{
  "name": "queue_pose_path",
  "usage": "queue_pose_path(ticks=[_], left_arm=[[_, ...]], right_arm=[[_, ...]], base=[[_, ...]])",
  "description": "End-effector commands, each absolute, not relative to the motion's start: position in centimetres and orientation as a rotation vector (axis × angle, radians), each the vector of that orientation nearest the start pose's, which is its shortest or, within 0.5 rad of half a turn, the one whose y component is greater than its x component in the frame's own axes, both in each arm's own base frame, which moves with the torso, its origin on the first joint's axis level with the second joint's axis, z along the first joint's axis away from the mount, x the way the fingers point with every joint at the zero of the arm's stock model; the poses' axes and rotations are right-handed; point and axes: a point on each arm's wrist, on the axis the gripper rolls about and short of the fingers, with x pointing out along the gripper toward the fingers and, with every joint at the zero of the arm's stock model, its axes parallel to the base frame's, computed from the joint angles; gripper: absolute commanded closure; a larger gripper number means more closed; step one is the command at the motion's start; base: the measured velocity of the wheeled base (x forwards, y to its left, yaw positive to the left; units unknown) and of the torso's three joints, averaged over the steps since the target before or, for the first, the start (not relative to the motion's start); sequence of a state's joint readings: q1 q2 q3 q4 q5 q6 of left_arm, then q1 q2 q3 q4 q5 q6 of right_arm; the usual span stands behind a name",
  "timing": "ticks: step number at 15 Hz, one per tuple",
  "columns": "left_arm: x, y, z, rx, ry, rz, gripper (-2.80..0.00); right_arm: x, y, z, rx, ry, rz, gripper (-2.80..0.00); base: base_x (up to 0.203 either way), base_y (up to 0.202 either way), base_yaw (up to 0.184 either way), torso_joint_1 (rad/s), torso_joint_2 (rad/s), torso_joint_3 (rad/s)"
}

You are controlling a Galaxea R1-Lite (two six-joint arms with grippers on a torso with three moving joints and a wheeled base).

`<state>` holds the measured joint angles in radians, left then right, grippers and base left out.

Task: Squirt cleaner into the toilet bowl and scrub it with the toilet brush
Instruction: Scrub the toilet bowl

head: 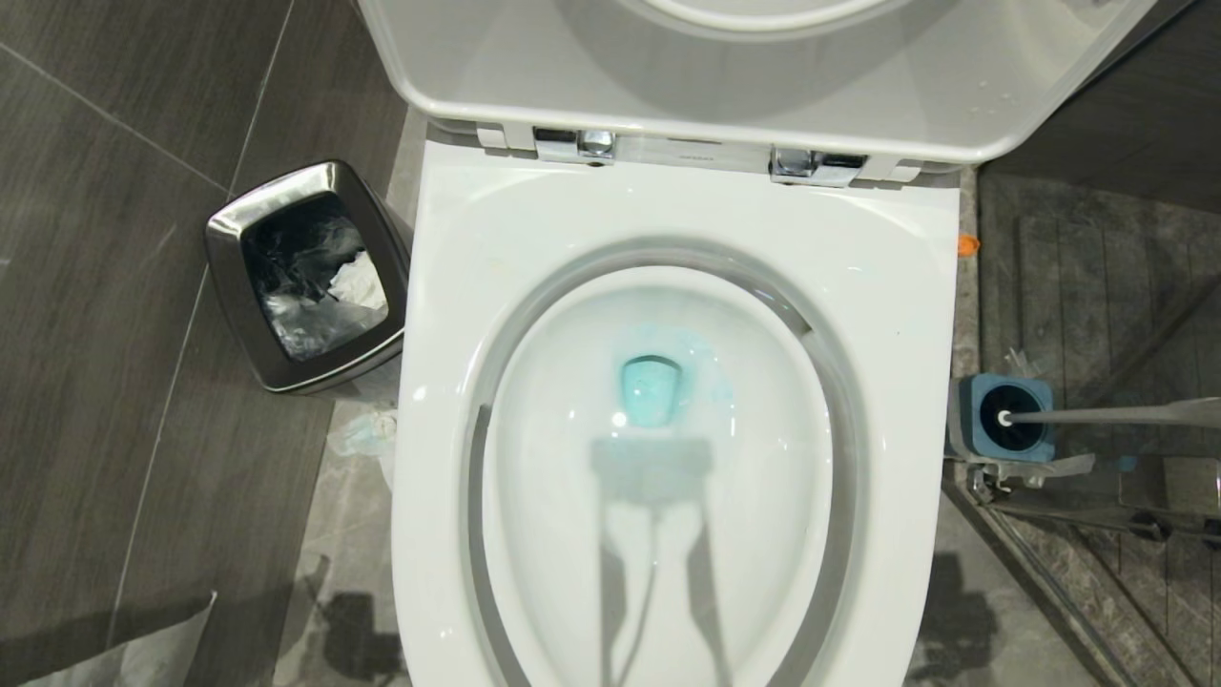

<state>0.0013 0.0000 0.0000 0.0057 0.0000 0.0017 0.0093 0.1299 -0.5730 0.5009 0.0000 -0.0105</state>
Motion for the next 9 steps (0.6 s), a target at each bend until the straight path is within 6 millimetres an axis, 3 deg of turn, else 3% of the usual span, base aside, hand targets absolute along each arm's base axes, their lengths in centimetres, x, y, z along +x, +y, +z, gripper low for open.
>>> queue_pose_path(ticks=[1,6,9], left_arm=[[-2.3,0.0,7.5,0.002,0.006,0.002,0.00],[-2.3,0.0,7.5,0.002,0.006,0.002,0.00],[-2.3,0.0,7.5,0.002,0.006,0.002,0.00]], right_arm=[[-5.4,-0.1,19.0,0.018,0.176,0.015,0.00],[-0.7,0.1,20.2,0.145,0.371,-0.036,0.00],[3.2,-0.2,21.2,0.139,0.193,-0.075,0.00]], base=[[0.000,0.000,0.000,0.000,0.00,0.000],[0.000,0.000,0.000,0.000,0.00,0.000],[0.000,0.000,0.000,0.000,0.00,0.000]])
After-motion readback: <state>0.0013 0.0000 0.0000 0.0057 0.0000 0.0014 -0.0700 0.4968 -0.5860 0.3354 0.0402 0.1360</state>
